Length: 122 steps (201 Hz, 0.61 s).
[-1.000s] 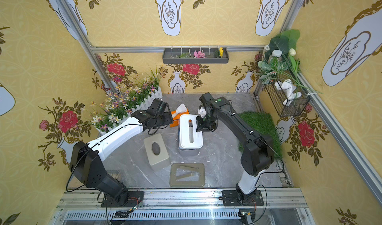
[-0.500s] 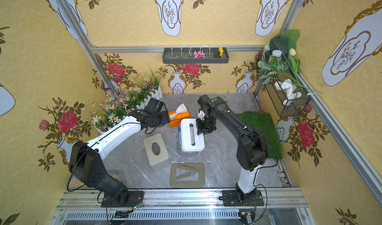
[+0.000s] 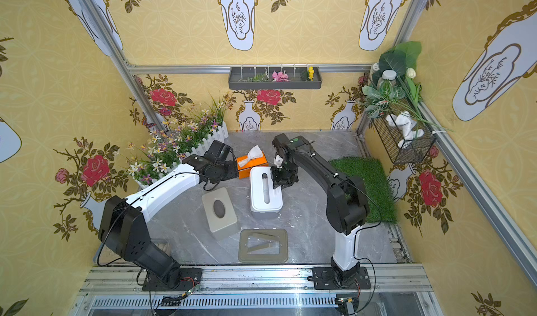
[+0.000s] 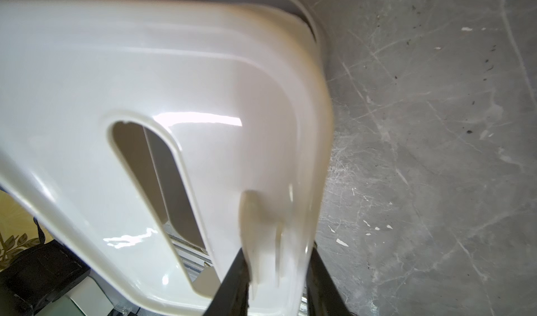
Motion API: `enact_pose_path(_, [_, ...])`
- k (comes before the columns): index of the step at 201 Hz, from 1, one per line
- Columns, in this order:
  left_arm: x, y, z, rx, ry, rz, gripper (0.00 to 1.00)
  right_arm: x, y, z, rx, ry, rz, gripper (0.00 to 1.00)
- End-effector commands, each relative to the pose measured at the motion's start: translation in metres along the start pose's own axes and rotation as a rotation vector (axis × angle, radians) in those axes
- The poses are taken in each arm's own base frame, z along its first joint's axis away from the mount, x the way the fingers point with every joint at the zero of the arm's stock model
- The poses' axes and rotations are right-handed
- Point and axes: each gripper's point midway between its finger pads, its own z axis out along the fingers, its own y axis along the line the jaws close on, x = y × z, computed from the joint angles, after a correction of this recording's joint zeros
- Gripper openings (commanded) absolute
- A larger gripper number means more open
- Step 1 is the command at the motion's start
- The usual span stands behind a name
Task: Put the tissue paper into the tissue box
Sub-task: Adjust the tissue box at the center of the board.
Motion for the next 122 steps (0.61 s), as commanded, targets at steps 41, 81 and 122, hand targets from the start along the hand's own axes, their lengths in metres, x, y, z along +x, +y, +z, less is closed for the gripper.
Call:
enact_pose_path(41, [0.034,0.013,0.011,0.008,0.086,-0.054,0.72,-0.004,0.007,0.003,0.008,0.005,0.013,0.16])
enact_pose_path(81, [0.051,0.013,0.017,0.028,0.137,-0.09,0.69,-0.006,0.01,0.0,0.032,0.005,0.014,0.16])
enact_pose_path(122, [0.073,0.012,0.028,0.039,0.195,-0.114,0.63,-0.003,0.015,0.005,0.079,0.033,-0.004,0.16])
